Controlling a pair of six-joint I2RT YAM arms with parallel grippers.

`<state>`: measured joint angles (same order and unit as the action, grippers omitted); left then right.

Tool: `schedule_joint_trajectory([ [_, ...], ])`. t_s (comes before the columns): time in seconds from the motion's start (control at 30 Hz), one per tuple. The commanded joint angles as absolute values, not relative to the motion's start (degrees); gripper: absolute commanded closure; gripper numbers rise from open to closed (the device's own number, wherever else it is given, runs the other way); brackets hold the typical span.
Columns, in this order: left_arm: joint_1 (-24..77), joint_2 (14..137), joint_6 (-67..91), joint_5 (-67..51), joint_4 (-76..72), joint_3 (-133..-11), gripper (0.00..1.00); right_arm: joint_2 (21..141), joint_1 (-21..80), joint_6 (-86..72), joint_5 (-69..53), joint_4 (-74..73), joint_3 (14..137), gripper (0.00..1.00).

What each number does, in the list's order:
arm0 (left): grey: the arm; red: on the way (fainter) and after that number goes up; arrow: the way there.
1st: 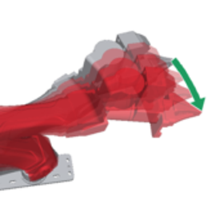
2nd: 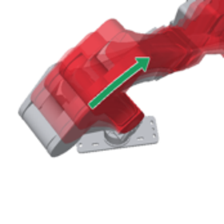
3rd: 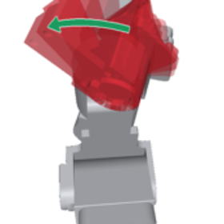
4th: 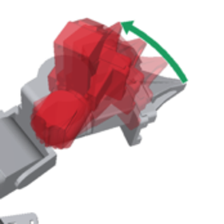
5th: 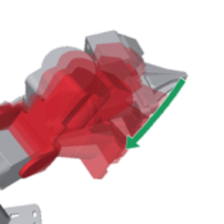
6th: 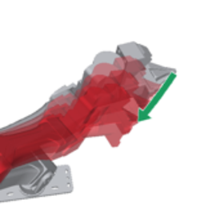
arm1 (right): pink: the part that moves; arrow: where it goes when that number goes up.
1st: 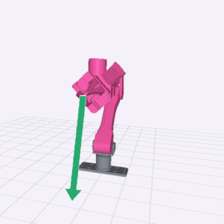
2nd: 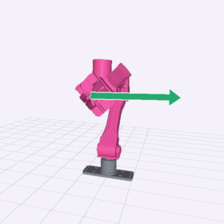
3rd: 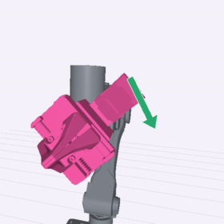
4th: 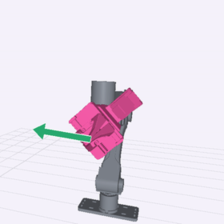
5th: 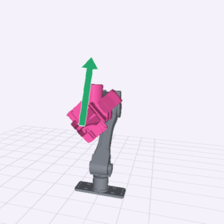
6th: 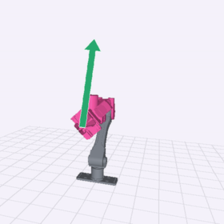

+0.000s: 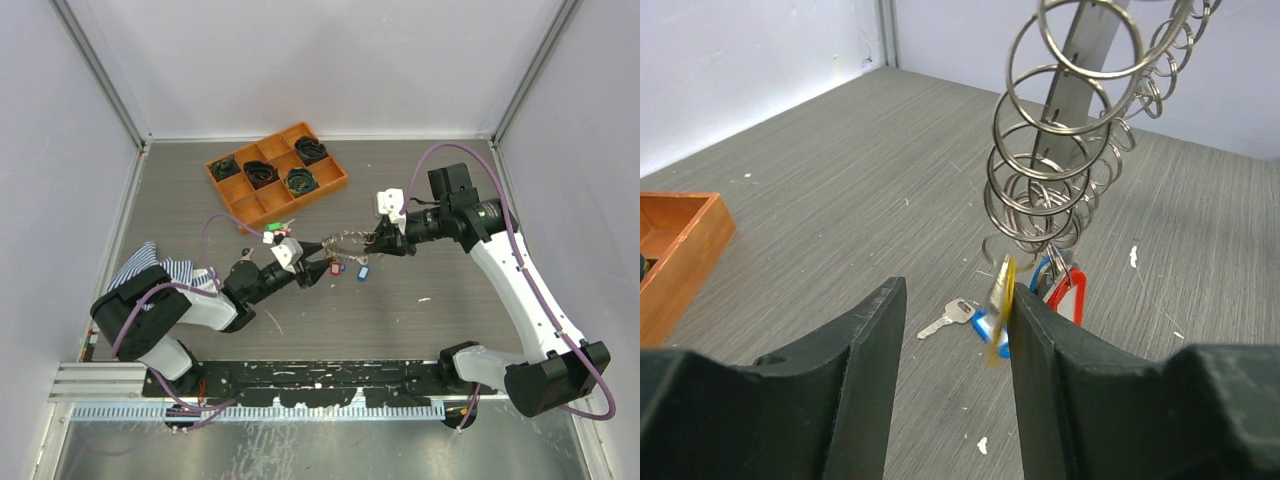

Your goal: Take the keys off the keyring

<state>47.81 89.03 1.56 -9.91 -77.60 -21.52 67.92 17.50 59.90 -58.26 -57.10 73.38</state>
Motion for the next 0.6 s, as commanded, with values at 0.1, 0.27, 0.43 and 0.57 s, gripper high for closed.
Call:
schedule_joint_trajectory([
  [0.1,47.5,88.9,-1.1,-12.4,-81.9,-23.1,0.52,67.9,17.4,61.1,-61.9,-56.2,74.4,0.99],
  [0.27,47.4,88.8,-2.0,-12.1,-81.9,-23.4,0.51,67.9,17.4,61.4,-62.3,-56.5,74.4,0.99],
  [0.43,47.4,89.1,-2.1,-12.1,-81.9,-24.0,0.53,68.1,17.4,62.0,-63.2,-56.9,74.4,0.99],
  [0.57,47.4,89.9,-2.2,-12.6,-81.9,-25.0,0.54,68.1,17.4,62.2,-63.5,-57.1,74.4,0.99],
])
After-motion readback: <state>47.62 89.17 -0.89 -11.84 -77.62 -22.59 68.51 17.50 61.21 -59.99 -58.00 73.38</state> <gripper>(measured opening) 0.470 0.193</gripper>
